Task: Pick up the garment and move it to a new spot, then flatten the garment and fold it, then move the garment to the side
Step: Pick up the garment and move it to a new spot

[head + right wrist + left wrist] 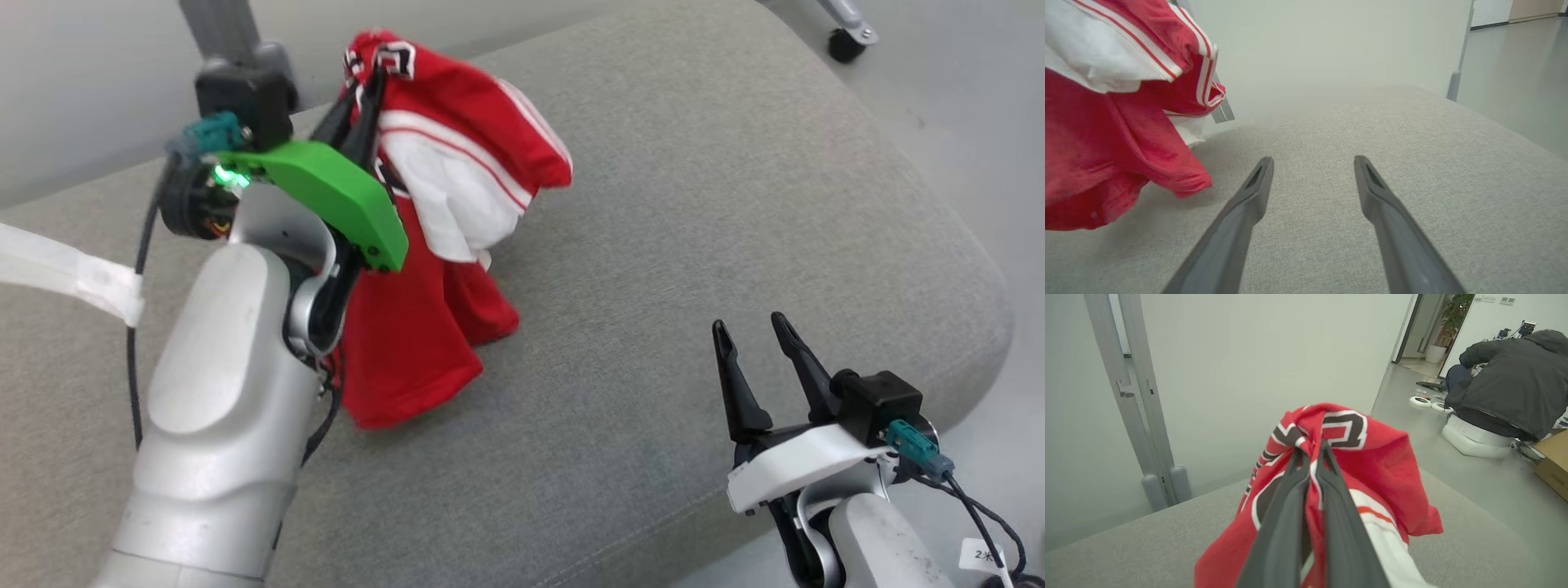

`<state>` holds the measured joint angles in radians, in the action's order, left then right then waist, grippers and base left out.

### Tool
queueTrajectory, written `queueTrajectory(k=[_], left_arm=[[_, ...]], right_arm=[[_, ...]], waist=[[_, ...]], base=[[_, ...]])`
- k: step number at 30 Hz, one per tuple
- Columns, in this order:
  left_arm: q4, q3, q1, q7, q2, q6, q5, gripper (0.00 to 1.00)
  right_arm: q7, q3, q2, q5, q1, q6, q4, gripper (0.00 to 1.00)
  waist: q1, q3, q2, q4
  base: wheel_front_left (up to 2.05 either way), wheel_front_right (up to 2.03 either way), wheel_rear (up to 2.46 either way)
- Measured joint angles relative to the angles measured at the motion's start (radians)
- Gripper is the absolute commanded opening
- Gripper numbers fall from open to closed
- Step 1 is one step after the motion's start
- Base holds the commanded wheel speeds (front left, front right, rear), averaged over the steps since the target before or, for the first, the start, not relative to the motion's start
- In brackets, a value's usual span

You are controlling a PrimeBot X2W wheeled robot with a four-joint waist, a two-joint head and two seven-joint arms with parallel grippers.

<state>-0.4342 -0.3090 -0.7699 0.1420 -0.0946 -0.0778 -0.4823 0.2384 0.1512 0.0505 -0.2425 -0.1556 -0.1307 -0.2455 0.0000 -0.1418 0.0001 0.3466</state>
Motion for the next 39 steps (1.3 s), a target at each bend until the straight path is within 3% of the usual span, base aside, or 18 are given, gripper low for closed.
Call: queueTrajectory(k=[6,7,8,15,20,24,33,39], left_arm=[[-0.159,-0.055,0.066,-0.053,0.019,0.005,0.02,0.0],[-0.187,-0.058,0.069,-0.069,0.022,0.007,0.024,0.37],[-0.208,-0.068,0.069,-0.08,0.022,0.007,0.035,0.99],[-0.283,-0.076,0.072,-0.172,0.04,-0.004,-0.021,1.0],[-0.205,-0.08,0.104,-0.293,0.044,-0.014,-0.07,1.0],[-0.131,-0.065,0.155,-0.374,0.041,0.007,-0.065,1.0],[0.061,0.057,0.378,-0.405,-0.001,0.051,-0.008,1.0],[0.131,0.116,0.549,-0.406,-0.005,0.021,0.05,1.0]], right_arm=[[0.01,0.004,0.001,-0.019,-0.002,0.0,-0.006,1.0],[0.011,0.003,0.0,-0.02,-0.003,0.0,-0.008,1.0],[0.012,0.001,0.0,-0.02,-0.006,0.0,-0.01,1.0],[0.019,-0.027,-0.001,-0.016,-0.016,0.0,-0.016,1.0],[0.02,-0.087,-0.001,0.012,-0.014,0.0,-0.011,1.0],[0.02,-0.133,-0.001,0.036,-0.008,0.0,0.002,1.0],[-0.017,-0.176,-0.002,0.09,0.037,0.0,0.045,1.0],[-0.044,-0.175,-0.001,0.11,0.069,0.0,0.062,1.0]], waist=[[0.0,-0.047,0.0,0.079],[0.0,-0.058,0.0,0.086],[0.0,-0.067,0.0,0.091],[0.0,-0.1,0.0,0.074],[0.0,-0.099,0.0,0.018],[0.0,-0.082,0.0,-0.044],[0.0,-0.007,0.0,-0.189],[0.0,0.043,0.0,-0.263]], base=[[0.0,0.0,0.0],[0.0,0.0,0.0],[0.0,0.0,0.0],[0.0,0.0,0.0],[0.0,0.0,0.0],[0.0,0.0,0.0],[0.0,0.0,0.0],[0.0,0.0,0.0]])
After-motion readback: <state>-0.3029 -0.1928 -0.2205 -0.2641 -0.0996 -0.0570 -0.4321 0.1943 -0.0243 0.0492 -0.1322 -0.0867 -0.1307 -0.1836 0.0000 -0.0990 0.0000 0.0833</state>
